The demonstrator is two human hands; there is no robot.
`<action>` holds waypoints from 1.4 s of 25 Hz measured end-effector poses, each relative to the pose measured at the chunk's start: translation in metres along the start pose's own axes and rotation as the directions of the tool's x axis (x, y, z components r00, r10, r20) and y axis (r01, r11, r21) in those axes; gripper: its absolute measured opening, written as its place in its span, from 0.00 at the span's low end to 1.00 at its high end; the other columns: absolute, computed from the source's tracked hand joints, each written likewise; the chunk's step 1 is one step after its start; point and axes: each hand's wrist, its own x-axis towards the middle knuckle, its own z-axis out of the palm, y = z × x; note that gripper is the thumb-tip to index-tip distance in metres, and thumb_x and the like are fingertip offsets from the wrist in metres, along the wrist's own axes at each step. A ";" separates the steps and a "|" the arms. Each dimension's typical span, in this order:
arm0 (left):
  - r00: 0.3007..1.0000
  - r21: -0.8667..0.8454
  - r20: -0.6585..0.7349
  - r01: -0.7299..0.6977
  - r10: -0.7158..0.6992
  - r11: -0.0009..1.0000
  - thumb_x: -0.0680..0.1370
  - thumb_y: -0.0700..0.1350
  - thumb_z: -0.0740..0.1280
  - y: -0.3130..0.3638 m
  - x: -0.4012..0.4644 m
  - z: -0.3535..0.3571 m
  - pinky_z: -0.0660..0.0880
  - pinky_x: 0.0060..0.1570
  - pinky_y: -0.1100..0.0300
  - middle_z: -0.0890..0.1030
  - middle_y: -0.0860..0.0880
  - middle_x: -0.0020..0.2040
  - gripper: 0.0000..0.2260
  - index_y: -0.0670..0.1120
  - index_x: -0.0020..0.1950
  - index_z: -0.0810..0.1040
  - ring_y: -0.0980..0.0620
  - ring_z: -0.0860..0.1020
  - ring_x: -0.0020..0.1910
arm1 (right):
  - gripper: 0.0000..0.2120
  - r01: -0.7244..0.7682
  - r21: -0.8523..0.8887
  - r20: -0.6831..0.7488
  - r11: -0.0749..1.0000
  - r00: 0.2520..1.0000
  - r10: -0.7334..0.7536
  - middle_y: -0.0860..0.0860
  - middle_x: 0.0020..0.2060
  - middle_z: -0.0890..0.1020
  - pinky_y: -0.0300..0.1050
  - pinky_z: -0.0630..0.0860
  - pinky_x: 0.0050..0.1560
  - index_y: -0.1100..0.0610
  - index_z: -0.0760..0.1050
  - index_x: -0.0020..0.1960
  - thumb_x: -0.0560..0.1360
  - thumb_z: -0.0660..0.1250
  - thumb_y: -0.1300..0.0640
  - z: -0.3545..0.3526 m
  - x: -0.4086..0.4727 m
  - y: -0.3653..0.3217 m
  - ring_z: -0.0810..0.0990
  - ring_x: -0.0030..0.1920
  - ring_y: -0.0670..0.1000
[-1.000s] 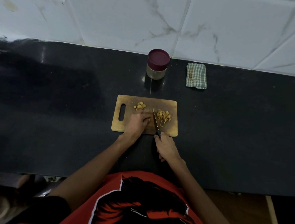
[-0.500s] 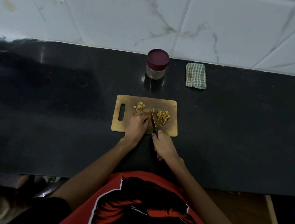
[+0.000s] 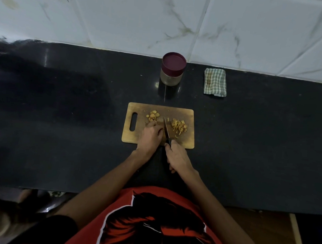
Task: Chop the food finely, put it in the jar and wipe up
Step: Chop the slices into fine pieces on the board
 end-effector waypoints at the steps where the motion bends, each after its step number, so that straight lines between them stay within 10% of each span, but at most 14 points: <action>1: 1.000 -0.002 -0.003 0.000 0.000 1.000 0.78 0.40 0.62 0.000 0.000 0.000 0.78 0.45 0.53 0.79 0.46 0.52 0.09 0.42 0.54 0.80 0.52 0.78 0.46 | 0.12 0.001 -0.005 0.001 1.000 1.000 -0.001 0.59 0.45 0.80 0.54 0.82 0.37 0.58 0.69 0.55 0.84 0.53 0.51 0.000 0.000 -0.001 0.81 0.35 0.55; 24: 0.998 -0.039 0.061 -0.005 0.008 0.999 0.77 0.36 0.63 -0.002 0.009 -0.005 0.78 0.45 0.51 0.80 0.43 0.49 0.08 0.41 0.51 0.82 0.49 0.80 0.43 | 0.12 -0.149 0.045 0.043 0.988 0.988 0.147 0.63 0.45 0.81 0.50 0.80 0.27 0.63 0.67 0.59 0.84 0.52 0.55 0.009 0.007 -0.026 0.82 0.32 0.58; 32: 1.000 -0.014 0.015 -0.004 0.005 1.000 0.77 0.39 0.65 -0.006 0.005 -0.003 0.78 0.46 0.52 0.79 0.45 0.50 0.07 0.42 0.52 0.82 0.50 0.79 0.46 | 0.14 -0.078 -0.116 -0.023 0.990 0.997 0.076 0.59 0.50 0.80 0.55 0.79 0.47 0.61 0.70 0.57 0.84 0.53 0.52 0.017 -0.013 0.003 0.81 0.48 0.59; 35: 1.000 0.004 0.012 0.004 -0.004 1.000 0.77 0.39 0.65 -0.004 0.004 -0.003 0.78 0.47 0.52 0.79 0.45 0.50 0.07 0.42 0.52 0.82 0.49 0.78 0.46 | 0.13 -0.087 -0.056 -0.085 0.995 0.993 0.083 0.58 0.46 0.80 0.57 0.82 0.40 0.60 0.70 0.55 0.84 0.53 0.51 0.008 -0.007 0.004 0.83 0.41 0.58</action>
